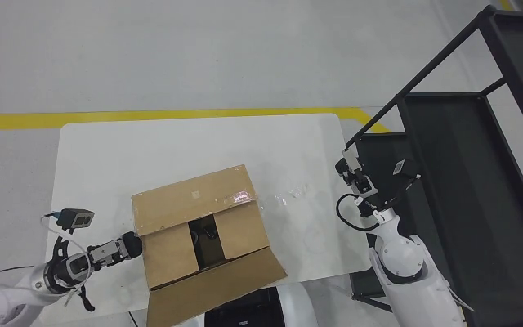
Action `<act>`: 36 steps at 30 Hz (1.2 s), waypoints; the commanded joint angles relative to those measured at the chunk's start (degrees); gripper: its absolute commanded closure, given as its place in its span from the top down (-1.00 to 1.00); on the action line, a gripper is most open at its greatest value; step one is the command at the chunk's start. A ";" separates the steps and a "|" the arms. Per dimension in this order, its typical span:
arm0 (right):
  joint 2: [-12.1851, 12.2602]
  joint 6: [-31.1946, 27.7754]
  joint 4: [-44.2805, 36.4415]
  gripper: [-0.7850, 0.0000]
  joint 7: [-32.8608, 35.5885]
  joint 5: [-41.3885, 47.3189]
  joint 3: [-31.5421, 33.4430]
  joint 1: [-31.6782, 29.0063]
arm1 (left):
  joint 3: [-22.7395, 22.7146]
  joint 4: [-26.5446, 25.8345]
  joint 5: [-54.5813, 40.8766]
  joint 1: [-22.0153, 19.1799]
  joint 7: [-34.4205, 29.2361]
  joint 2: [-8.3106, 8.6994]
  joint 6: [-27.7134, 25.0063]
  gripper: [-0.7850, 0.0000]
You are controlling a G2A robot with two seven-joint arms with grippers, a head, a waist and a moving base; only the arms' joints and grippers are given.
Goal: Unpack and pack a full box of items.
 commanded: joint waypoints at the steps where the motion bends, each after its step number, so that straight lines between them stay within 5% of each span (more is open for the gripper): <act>1: 0.00 0.00 0.00 1.00 0.00 0.00 0.00 0.00 | 1.00 0.01 -0.99 -1.80 -0.33 -0.54 0.34 1.00; 22: 0.00 0.00 0.00 1.00 0.00 0.00 0.00 0.00 | 2.16 1.21 -6.35 -14.11 1.16 -5.19 1.00 1.00; 36: 0.00 0.00 0.00 1.00 0.00 0.00 0.00 0.00 | 12.54 8.21 7.43 -29.88 11.14 -10.33 5.00 1.00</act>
